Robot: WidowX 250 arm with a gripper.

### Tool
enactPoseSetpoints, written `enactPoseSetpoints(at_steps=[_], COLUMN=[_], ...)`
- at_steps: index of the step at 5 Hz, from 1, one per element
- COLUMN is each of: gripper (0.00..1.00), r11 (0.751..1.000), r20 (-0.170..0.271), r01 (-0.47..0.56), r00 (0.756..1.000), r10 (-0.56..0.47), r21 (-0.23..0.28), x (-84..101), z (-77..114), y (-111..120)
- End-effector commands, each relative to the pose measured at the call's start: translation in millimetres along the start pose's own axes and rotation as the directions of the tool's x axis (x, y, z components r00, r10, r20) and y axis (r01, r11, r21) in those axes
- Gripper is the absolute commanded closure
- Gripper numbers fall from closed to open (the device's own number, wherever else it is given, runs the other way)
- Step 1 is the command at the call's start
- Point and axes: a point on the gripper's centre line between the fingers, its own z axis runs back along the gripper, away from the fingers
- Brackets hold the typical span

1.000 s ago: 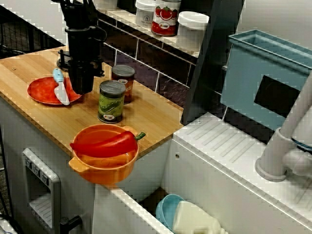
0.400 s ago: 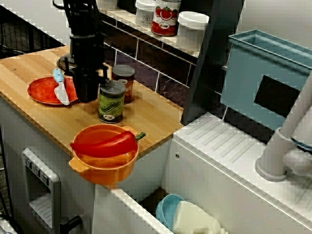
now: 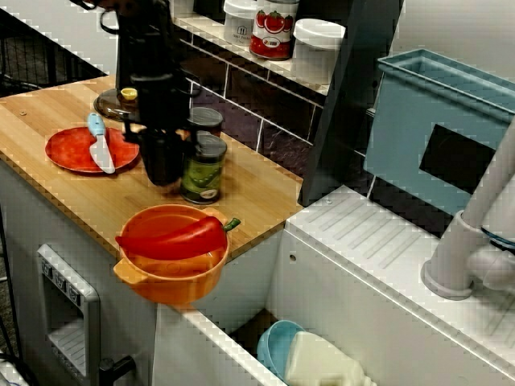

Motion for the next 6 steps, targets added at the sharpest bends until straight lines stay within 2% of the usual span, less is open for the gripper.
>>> enactPoseSetpoints(at_steps=[1, 3, 6], gripper=[1.00, 1.00, 1.00], r11=[1.000, 1.000, 0.998], r20=[-0.009, -0.025, 0.008], r01=[-0.003, -0.012, -0.038], r00=[1.000, 1.000, 0.999], r10=[0.003, 0.012, 0.039], r21=[-0.008, -0.023, -0.054], x=[19.6, 20.7, 26.5], z=[14.5, 11.5, 5.7], y=[-12.0, -15.9, -21.5])
